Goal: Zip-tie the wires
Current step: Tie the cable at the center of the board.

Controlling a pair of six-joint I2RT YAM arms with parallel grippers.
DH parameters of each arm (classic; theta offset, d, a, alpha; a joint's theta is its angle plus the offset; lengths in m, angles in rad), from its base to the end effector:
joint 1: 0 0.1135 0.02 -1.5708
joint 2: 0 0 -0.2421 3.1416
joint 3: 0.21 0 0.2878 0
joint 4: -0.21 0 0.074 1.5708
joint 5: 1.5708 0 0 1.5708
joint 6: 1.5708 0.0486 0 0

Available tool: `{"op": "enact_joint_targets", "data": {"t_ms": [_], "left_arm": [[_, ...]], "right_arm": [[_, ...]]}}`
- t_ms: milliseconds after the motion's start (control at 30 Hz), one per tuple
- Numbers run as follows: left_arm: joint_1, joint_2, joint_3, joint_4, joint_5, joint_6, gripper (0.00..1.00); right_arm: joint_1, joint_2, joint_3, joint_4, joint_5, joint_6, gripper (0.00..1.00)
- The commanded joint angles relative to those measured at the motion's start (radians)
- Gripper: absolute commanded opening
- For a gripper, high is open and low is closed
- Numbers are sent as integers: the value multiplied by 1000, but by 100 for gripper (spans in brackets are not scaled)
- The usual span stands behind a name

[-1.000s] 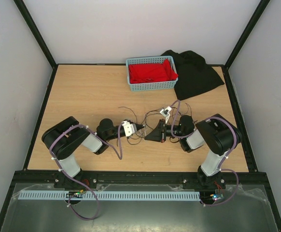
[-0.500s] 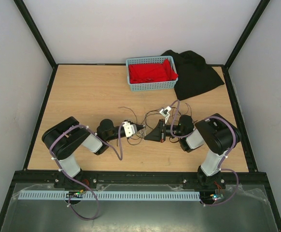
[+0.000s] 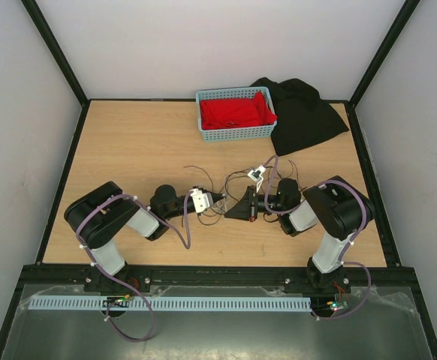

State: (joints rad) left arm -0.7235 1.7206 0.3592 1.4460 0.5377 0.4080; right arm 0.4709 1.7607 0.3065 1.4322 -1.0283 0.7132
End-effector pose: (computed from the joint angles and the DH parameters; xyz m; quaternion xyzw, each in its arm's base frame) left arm 0.1999 -0.2098 0.0998 0.5148 0.4458 -0.2890 0.6729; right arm 0.2102 0.1537 0.0765 -0.2662 0.6594 0.6315 0.3091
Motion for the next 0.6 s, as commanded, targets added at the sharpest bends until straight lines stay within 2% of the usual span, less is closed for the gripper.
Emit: {"op": "enact_joint_targets", "data": {"t_ms": [0, 567], "left_arm": [[-3, -23, -6, 34, 2, 6, 0], [-4, -22, -19, 36, -4, 28, 0]], "right_arm": [[3, -17, 1, -7, -3, -22, 0], [2, -63, 11, -79, -4, -61, 0]]}}
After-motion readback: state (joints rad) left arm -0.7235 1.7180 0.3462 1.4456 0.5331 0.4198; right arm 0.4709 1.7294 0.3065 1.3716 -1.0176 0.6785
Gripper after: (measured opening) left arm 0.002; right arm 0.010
